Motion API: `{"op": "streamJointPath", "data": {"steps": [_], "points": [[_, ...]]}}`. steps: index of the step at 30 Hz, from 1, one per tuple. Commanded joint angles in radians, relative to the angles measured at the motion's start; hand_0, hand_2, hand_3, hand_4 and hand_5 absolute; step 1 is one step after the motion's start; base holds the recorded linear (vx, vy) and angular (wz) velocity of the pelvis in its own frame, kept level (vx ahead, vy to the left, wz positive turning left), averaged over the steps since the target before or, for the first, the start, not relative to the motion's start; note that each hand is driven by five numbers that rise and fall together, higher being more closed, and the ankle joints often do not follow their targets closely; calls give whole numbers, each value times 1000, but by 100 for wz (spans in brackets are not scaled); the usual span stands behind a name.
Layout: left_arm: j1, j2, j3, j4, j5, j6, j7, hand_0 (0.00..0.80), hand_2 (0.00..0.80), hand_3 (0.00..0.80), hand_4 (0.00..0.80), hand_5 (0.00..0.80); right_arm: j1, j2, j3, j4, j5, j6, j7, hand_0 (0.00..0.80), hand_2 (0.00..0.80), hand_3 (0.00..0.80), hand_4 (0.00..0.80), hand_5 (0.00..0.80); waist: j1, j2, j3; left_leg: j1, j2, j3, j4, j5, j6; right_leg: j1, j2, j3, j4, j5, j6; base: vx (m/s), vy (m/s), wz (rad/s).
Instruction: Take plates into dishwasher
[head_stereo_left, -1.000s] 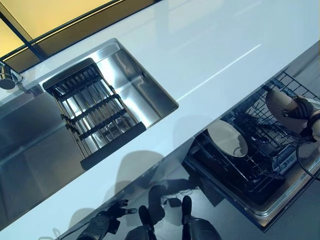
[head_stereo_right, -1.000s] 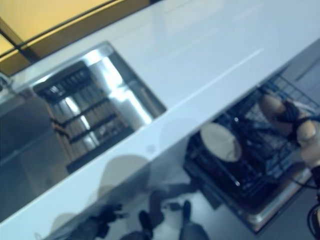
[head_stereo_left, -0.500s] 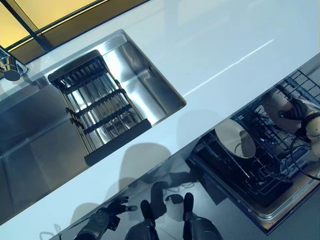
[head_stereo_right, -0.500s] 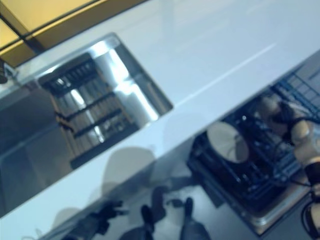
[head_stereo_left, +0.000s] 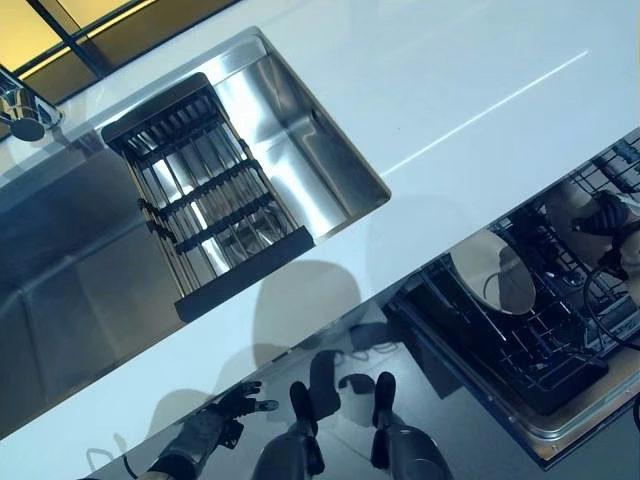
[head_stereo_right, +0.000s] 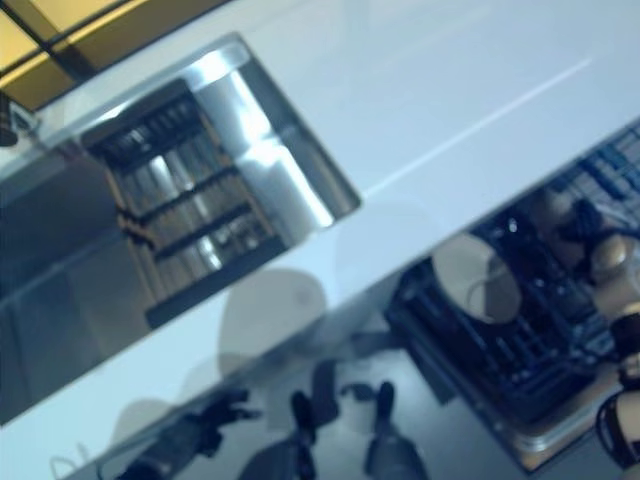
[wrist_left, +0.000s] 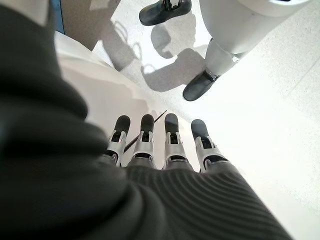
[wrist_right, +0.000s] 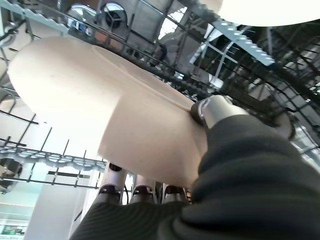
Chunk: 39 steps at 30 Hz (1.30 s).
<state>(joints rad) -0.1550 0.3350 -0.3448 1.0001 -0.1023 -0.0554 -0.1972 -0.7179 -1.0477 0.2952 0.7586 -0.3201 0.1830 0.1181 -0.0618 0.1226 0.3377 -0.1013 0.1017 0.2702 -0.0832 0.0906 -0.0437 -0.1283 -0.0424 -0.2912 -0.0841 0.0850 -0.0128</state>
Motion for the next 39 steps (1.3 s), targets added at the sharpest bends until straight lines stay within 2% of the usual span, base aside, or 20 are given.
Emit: {"op": "streamJointPath", "data": {"steps": [1,11,31,39], "points": [[-43,40,-34,0,-39,-16,-1,0,0,0,0,0,-110,18,72,52,32,4,-26,800,800,800,800,800,14,-49,16,12,-8,-5,-4,-54,9,-37,-2,35,116,-146,-23,0,0,0],[-43,49,-35,-16,-51,-18,-5,0,0,0,0,0,-112,16,55,119,54,-2,-50,800,800,800,800,800,17,-40,28,-5,-9,-13,-4,-48,9,-48,1,37,109,-139,-21,-5,-4,5],[-60,65,-33,-21,-43,-3,-3,0,0,0,0,0,-105,39,72,168,53,-40,-30,800,800,800,800,800,31,-65,16,-9,-5,-10,-4,-48,9,-32,8,26,68,-114,-13,0,0,0],[-56,72,-27,-26,-39,0,1,0,0,0,0,0,-118,46,76,211,53,13,-31,800,800,800,800,800,37,-76,13,-6,-1,-3,-4,-49,7,-22,13,25,44,-100,-10,0,0,0]]}}
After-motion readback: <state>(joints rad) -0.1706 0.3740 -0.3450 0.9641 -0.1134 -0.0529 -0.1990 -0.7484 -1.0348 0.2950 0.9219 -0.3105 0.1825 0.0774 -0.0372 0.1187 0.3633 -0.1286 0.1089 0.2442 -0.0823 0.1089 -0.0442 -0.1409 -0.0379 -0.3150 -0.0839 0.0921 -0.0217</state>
